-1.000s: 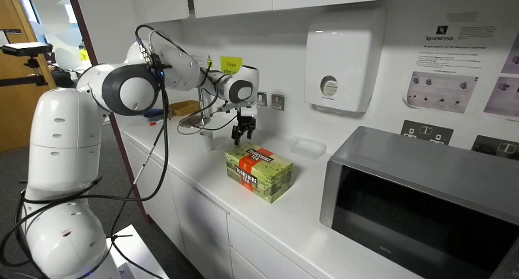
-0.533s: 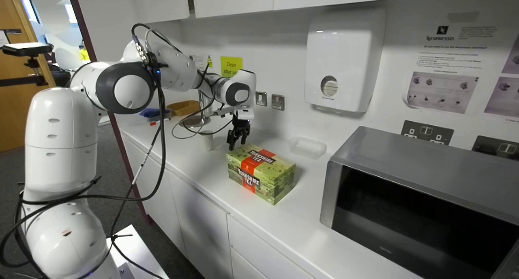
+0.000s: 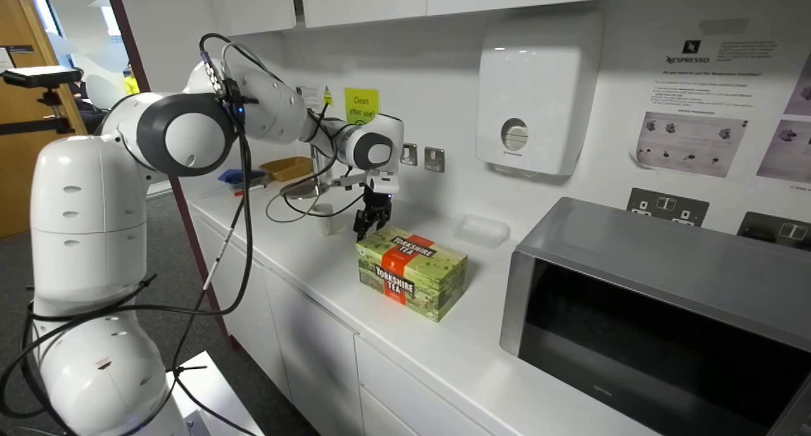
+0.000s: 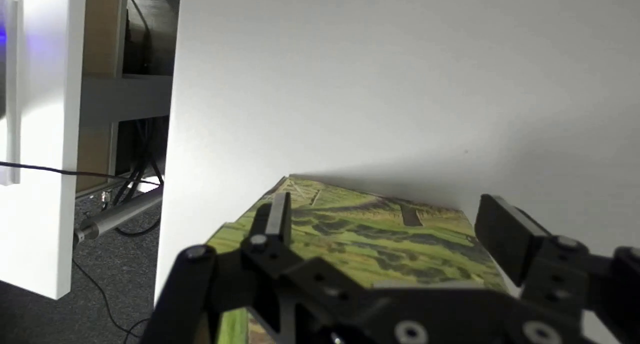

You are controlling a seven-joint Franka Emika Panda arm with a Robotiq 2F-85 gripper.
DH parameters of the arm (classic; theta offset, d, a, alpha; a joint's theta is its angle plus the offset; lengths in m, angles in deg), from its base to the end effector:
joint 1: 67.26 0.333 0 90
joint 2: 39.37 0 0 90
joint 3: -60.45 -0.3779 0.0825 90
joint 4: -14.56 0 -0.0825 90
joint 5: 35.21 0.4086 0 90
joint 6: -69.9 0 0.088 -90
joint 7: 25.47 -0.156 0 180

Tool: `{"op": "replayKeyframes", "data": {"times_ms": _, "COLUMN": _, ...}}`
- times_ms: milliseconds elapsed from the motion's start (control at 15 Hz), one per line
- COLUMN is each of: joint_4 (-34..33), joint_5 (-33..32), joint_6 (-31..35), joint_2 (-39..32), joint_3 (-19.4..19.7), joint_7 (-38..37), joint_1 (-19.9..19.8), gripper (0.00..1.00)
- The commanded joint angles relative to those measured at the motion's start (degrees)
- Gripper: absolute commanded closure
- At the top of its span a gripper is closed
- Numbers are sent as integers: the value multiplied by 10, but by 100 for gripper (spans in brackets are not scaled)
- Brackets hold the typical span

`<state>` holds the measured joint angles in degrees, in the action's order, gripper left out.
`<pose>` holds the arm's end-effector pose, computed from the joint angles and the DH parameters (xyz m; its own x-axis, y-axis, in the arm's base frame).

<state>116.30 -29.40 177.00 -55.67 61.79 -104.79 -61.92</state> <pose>0.6392 0.0581 0.3840 0.2043 -0.9719 -0.1168 -0.9596 -0.2224 0.1722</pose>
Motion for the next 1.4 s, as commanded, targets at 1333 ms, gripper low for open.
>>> {"op": "replayKeyframes", "data": {"times_ms": 1333, "joint_4": 119, "joint_5": 1, "joint_6": 58, "joint_2": 107, "joint_3": 66, "joint_7": 1, "joint_1": -92, "gripper": 0}}
